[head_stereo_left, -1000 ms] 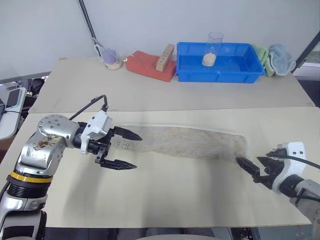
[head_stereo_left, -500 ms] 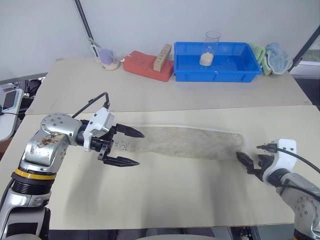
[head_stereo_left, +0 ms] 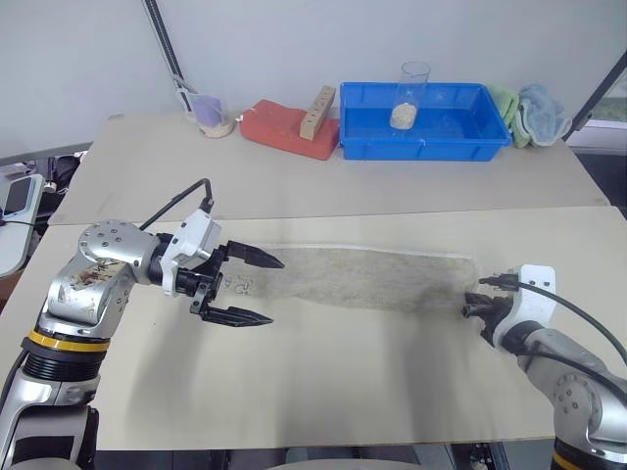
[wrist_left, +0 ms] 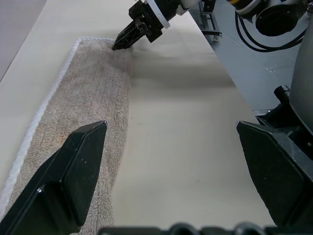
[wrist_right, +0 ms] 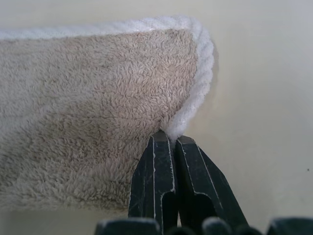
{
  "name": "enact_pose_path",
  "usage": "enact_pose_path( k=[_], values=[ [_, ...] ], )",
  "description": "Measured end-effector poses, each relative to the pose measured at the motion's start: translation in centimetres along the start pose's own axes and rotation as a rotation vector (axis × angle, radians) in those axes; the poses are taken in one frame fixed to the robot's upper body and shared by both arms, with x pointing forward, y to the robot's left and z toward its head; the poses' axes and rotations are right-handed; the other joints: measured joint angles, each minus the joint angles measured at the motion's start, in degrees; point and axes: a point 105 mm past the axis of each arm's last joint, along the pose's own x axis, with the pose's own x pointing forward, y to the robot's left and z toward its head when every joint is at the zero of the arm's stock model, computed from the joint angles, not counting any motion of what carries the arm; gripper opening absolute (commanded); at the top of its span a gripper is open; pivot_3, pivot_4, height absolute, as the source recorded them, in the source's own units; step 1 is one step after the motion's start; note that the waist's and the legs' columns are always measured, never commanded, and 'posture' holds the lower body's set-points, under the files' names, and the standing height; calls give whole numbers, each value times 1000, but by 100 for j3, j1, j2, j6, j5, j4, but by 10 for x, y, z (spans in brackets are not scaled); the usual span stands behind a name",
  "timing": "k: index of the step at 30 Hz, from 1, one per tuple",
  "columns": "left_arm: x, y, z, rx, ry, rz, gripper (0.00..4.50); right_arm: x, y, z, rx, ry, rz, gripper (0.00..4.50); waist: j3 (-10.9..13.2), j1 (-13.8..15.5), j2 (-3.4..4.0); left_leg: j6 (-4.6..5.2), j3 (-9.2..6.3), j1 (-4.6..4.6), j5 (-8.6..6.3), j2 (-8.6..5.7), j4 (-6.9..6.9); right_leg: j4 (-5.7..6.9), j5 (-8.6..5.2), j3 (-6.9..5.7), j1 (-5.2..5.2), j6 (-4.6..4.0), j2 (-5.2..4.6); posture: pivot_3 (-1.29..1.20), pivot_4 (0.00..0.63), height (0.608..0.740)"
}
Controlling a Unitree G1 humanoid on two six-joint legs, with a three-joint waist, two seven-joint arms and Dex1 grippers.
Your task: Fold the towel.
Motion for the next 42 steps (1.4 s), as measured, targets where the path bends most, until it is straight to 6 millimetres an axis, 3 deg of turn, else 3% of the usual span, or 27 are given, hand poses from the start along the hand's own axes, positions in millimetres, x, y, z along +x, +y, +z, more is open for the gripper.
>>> enact_pose_path(
  k=[7,11,15,19,23,26,35,42],
  values=[
    [0,2,0,-3,0,14,4500,-3,-14,8,7,27,-8,37,0,19,1,0,2,-2,0,-6,0,-3,0,2,0,0,-7,0,150,740],
    [-1,4,-1,-29,-2,41,4500,-15,-37,31,-46,-2,-20,37,1,31,1,0,4,-4,0,-8,0,-7,0,1,0,0,-6,0,150,740],
    [-3,8,-1,-43,-6,64,4500,-25,-34,57,-106,-38,69,37,2,-4,-1,3,5,-3,-1,0,0,-7,0,0,1,0,1,0,150,740],
    [-6,11,-1,-50,-4,84,4500,-28,-12,67,-138,-17,211,37,2,-11,-1,3,7,-4,-2,0,-1,-8,0,3,1,0,-1,0,150,740],
    [-8,12,-1,-48,3,96,4500,-29,39,78,-232,-23,408,37,3,-2,-2,3,4,-6,-2,0,-1,-10,0,0,1,0,0,0,150,740],
    [-9,13,-1,-47,6,103,4500,-21,68,72,-245,6,485,37,3,21,-4,3,-1,-12,-1,-2,0,-11,0,-2,-2,0,-6,0,150,740],
    [-14,11,0,-46,13,123,4500,3,110,35,-244,130,550,37,4,7,-4,2,-8,-10,-1,-2,0,-7,0,-5,-8,0,-4,0,150,740],
    [-16,8,-2,-48,28,136,4500,13,146,40,-251,99,600,37,4,-18,-4,2,-19,-9,-1,0,-5,2,0,-7,-19,0,-2,0,150,740]
  ],
)
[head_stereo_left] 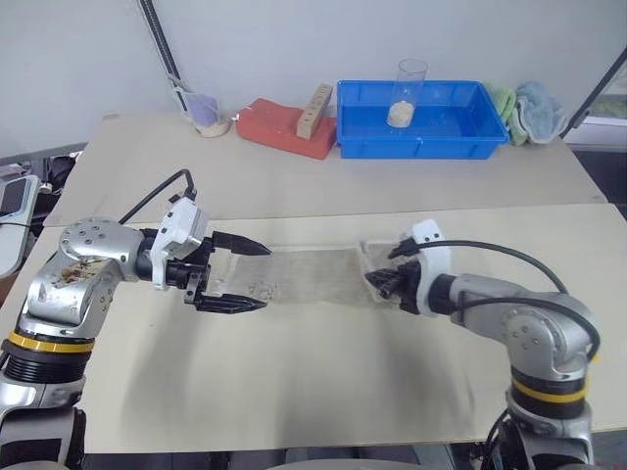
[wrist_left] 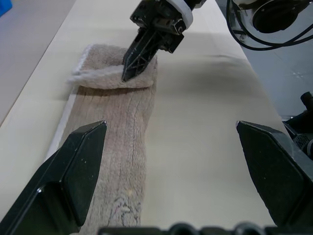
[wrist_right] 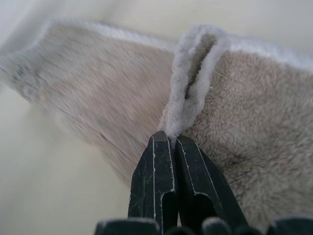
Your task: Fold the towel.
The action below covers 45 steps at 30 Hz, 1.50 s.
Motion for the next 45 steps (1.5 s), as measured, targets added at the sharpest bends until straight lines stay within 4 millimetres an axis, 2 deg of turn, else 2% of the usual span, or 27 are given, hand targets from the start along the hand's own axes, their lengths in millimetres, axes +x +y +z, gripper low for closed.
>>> enact_pose_path(
  k=[7,15,19,25,28,31,34,38,42,45],
  values=[
    [-2,2,0,2,2,26,4500,8,10,-3,-5,13,24,37,0,18,0,-1,-2,1,0,-2,0,-1,0,0,0,0,-2,0,150,740],
    [-4,3,-8,-32,4,77,4500,8,7,-3,-50,11,-2,2670,0,8,0,0,-5,1,0,0,-1,0,0,-1,-3,0,-2,0,150,740],
    [-15,8,-18,-87,-2,226,4500,-7,9,9,-225,-32,31,4057,1,8,0,0,-17,0,0,0,-2,-6,0,-1,-3,0,-4,0,150,740],
    [-41,17,-32,-217,-73,531,4500,-25,35,25,-488,-113,217,4057,2,9,-2,0,-16,5,0,7,-2,-8,0,-2,-1,0,-4,0,150,740],
    [-66,18,-53,-363,-99,755,4500,-35,43,31,-609,-133,314,4057,2,16,-3,1,-18,6,-1,11,-2,-11,0,-1,1,0,-8,0,150,740],
    [-78,10,-76,-508,-117,903,4500,-39,48,29,-669,-124,376,4057,3,34,-6,0,-22,6,-1,11,-2,-13,0,-1,4,0,-12,0,150,740],
    [-68,-8,-93,-662,-136,936,4500,-41,50,26,-703,-112,426,4057,6,66,-13,-2,-26,5,0,9,-2,-20,0,1,9,0,-19,0,150,740],
    [-51,-17,-92,-776,-194,928,4500,-43,51,25,-715,-111,459,4057,4,146,-21,-4,-30,7,0,7,-2,-26,4,1,15,-6,-20,0,150,740],
    [-39,-14,-97,-844,-218,967,4500,-44,50,25,-717,-105,475,4057,4,186,-20,-5,-28,7,1,5,-2,-32,5,0,15,-8,-19,0,150,740],
    [-20,-6,-98,-866,-205,960,4500,-44,49,26,-718,-102,482,4057,4,206,-22,-9,-28,5,3,1,-2,-38,8,-1,18,-13,-19,0,150,740]
  ],
)
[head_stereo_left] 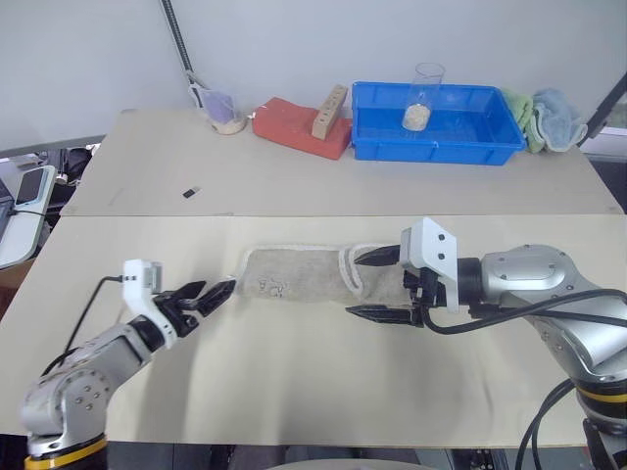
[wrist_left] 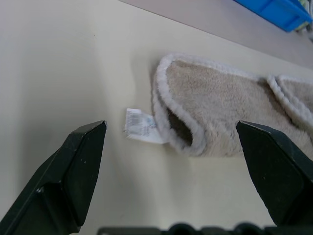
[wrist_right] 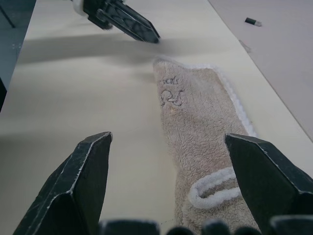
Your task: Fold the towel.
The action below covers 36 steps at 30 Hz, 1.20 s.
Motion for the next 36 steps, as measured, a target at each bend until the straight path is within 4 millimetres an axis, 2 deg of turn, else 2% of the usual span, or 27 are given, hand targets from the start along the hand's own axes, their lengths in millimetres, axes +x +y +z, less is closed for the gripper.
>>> enact_pose_path(
  k=[4,13,14,16,20,23,30,36],
  values=[
    [19,-6,1,59,22,15,4500,-2,-3,3,-10,-3,0,4057,0,-4,-1,0,4,0,0,-3,0,-3,1,0,0,-2,5,0,150,740],
    [44,3,7,83,71,87,4500,-7,-7,12,-5,-37,-14,4057,0,-9,-1,0,27,0,0,-3,-1,-4,1,-1,0,-3,7,0,150,740],
    [45,3,7,83,75,89,3999,-7,-7,13,-5,-38,-13,4082,0,-9,-1,0,27,1,0,-2,-1,-4,2,-1,2,-3,7,0,150,740],
    [48,3,5,98,103,103,3380,-9,-8,14,5,-41,-18,4082,-1,1,0,-1,27,2,1,-3,-1,-4,2,-1,4,-3,5,0,150,740],
    [56,-6,0,147,155,83,1244,-11,-9,16,19,-50,-23,4082,0,28,0,-4,29,-3,3,-6,0,-8,2,-1,4,-2,-1,0,150,740],
    [60,-10,-2,171,182,76,62,-12,-10,17,24,-54,-27,4082,-1,21,0,-4,30,-3,3,-5,-1,-8,2,-1,4,-2,1,0,150,740],
    [62,-9,-2,264,191,79,62,-14,-8,18,32,-52,-23,4082,-6,11,8,-5,31,0,3,-4,-1,-8,2,-1,7,-2,2,0,150,740],
    [61,-12,2,239,163,30,62,-23,-10,19,26,-32,-42,4082,-1,10,1,-11,31,-10,7,-4,-1,-13,2,-4,3,-2,3,0,150,740]
  ],
)
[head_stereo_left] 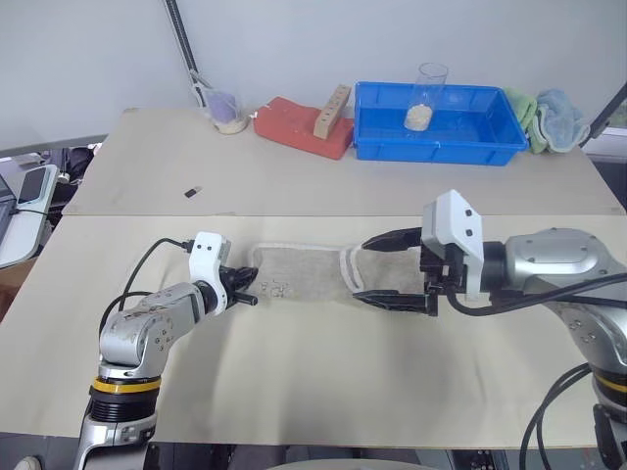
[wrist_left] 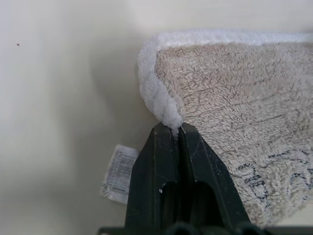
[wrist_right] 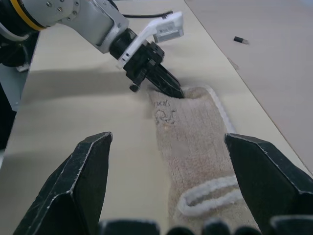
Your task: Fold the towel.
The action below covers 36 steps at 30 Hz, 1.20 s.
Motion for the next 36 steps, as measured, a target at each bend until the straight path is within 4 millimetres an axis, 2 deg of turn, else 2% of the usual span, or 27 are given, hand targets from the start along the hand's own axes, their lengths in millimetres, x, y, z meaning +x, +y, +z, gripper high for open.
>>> enact_pose_path(
  k=[3,7,14,26,29,33,36],
  values=[
    [-9,-15,15,68,-12,-114,62,-8,0,-3,14,22,-7,4082,3,-2,-5,0,0,-7,0,1,-2,-5,0,-4,-2,0,2,0,150,740],
    [-18,-51,36,191,-4,-301,62,-21,2,-7,30,73,-12,4082,3,0,-4,0,3,-7,0,0,-2,-17,0,-3,4,0,2,0,150,740],
    [-6,-100,62,282,-2,-508,62,-48,2,-20,65,173,-55,4082,5,-3,-8,1,10,-14,0,-2,-2,-30,1,-4,7,0,10,0,150,740],
    [47,-195,53,300,28,-767,62,-71,6,-32,112,253,-111,4082,22,35,-36,1,15,-41,2,-10,13,-38,4,-2,9,4,10,0,150,740],
    [53,-212,48,330,25,-801,62,-74,8,-31,111,260,-124,4082,20,24,-32,1,18,-48,2,-8,13,-37,5,-1,10,5,12,0,150,740],
    [63,-218,42,346,19,-802,62,-77,10,-31,120,265,-133,4082,18,3,-29,3,18,-53,7,-8,13,-36,5,-1,10,5,13,0,150,740],
    [68,-220,41,329,20,-798,1065,-79,11,-31,120,265,-141,4082,18,10,-29,3,18,-54,8,-11,17,-37,5,-1,10,6,11,0,150,740]
  ],
)
